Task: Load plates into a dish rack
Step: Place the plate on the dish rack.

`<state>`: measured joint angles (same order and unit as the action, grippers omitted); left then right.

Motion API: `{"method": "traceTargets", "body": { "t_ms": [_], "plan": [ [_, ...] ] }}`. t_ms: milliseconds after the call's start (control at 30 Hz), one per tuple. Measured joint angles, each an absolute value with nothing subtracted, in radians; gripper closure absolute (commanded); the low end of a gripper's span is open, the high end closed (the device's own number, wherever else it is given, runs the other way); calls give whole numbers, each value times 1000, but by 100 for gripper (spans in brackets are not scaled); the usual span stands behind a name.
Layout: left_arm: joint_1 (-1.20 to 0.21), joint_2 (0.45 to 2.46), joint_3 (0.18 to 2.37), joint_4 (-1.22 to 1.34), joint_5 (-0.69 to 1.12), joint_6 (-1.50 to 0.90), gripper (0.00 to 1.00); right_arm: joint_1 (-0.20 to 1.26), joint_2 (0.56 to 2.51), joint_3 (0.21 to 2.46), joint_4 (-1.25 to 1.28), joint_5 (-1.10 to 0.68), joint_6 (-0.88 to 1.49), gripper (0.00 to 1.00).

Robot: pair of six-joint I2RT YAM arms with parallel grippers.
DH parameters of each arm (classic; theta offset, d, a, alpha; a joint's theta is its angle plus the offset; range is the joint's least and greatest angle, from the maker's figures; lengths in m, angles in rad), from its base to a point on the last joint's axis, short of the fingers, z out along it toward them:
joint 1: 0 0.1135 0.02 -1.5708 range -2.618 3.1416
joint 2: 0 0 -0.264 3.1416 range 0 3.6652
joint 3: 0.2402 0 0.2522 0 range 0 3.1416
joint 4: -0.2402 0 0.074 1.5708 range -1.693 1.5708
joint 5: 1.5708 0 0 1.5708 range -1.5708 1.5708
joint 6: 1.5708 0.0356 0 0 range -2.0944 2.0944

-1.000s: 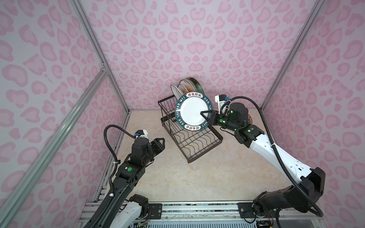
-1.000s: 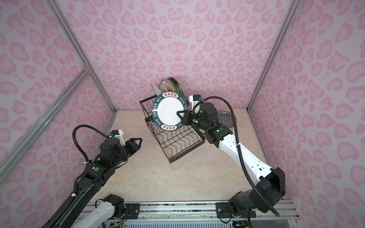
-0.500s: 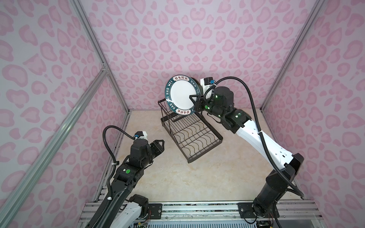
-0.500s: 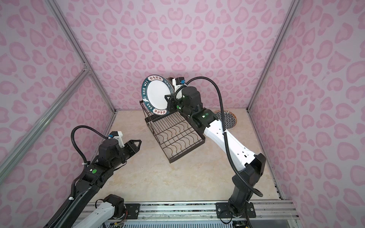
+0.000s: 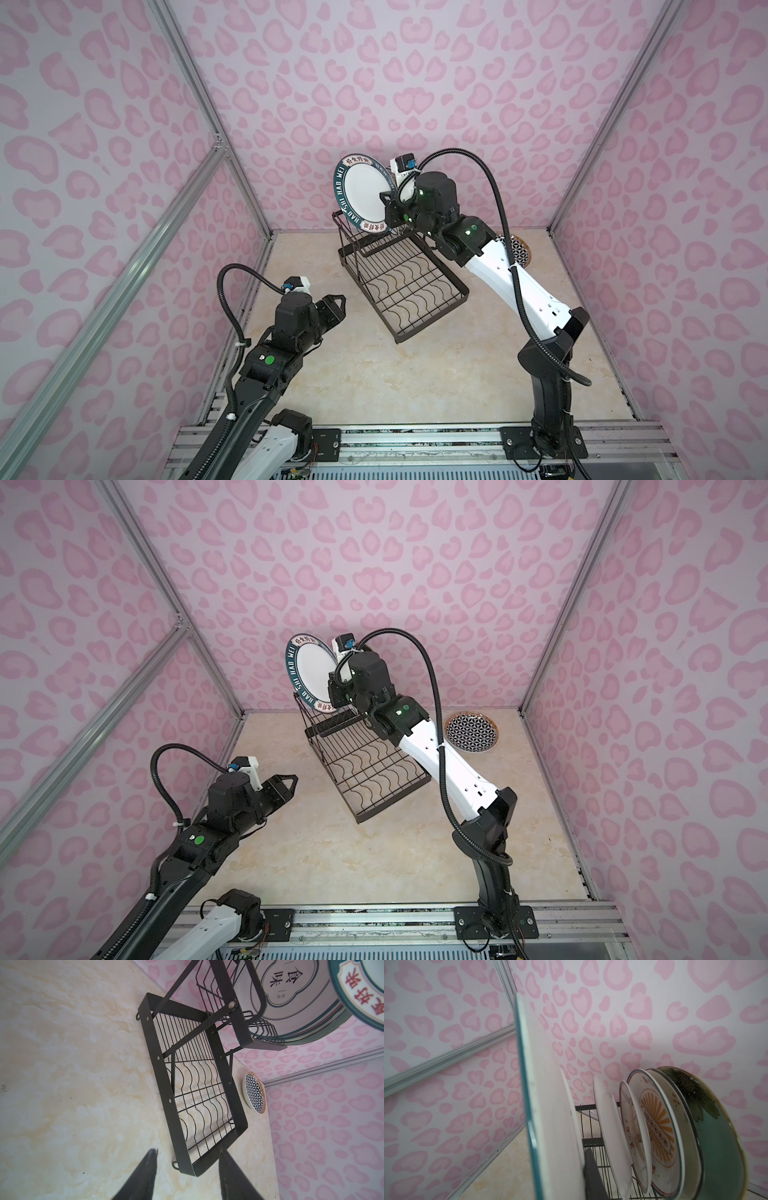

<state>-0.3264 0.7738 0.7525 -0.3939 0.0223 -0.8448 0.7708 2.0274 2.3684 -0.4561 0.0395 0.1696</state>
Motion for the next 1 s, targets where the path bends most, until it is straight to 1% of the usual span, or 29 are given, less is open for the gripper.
{"method": "traceTargets", "body": {
  "t_ms": [300, 600, 1000],
  "plan": [
    [-326, 789, 721, -370, 68, -863, 50, 805, 2158, 2543, -523, 180, 56, 100],
    [-326, 796, 699, -334, 102, -871, 50, 836, 2229, 2602, -520, 313, -56, 100],
    [-326, 822, 693, -290, 117, -889, 51, 870, 2283, 2603, -464, 461, -200, 100]
  ]
}}
